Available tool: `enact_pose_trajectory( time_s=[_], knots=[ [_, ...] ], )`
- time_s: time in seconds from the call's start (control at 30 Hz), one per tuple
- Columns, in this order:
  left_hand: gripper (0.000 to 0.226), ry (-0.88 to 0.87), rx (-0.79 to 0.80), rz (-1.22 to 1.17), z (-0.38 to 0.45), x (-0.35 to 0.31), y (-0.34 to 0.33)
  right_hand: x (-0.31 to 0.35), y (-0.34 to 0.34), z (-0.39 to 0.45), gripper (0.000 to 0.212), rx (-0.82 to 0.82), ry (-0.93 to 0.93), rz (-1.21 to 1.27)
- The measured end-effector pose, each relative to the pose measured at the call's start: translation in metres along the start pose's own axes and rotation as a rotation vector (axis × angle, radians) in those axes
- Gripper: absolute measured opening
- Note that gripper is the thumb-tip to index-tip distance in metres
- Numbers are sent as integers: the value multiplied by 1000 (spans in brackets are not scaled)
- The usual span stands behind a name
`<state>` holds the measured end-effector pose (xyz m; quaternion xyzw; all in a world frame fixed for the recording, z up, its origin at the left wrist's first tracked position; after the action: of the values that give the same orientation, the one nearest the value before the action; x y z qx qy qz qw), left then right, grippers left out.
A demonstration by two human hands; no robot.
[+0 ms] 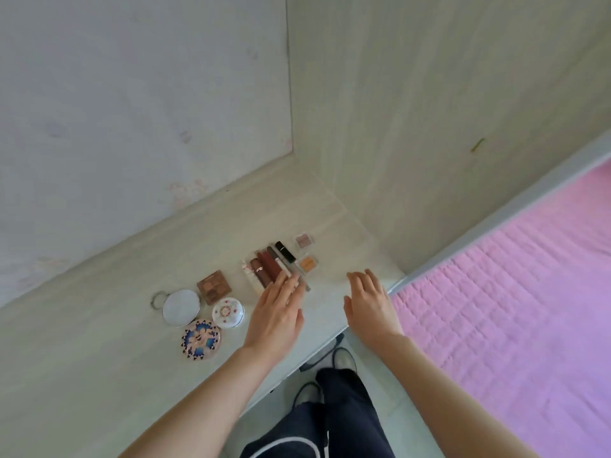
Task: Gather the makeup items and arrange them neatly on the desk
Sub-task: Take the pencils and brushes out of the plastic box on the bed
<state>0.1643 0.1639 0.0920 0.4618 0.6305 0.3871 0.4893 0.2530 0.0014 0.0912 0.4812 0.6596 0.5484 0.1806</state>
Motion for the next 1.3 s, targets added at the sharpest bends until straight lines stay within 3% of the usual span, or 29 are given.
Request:
enact_pose_trajectory(
  time_s=[0.27,0.7,1.07,1.3],
  knots=[
    [54,-289,38,21,-5,-58,-10,-23,-15,-93,60,-53,-273,26],
    [60,-835,146,197,-19,-224,-51,-99,-39,-251,63,-163,-786,252],
    [57,-1097,269,335,-96,-398,-114,-165,-85,-425,65,-224,-1159,413],
    [58,-1285,298,363,-167,-507,-152,-187,-113,-551,62,-366,-1428,489]
  ],
)
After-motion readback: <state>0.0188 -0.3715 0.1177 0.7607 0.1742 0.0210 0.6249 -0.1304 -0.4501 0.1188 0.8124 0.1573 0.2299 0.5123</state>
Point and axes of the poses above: each hand's wrist, its own z-axis towards the middle knuckle, its own y-axis out of the back of the hand, x = y × z, the point moved 3 cm from there along z, towards the middle knuckle, and after that the axes turned 11 degrees about x, right-handed, at the moved point
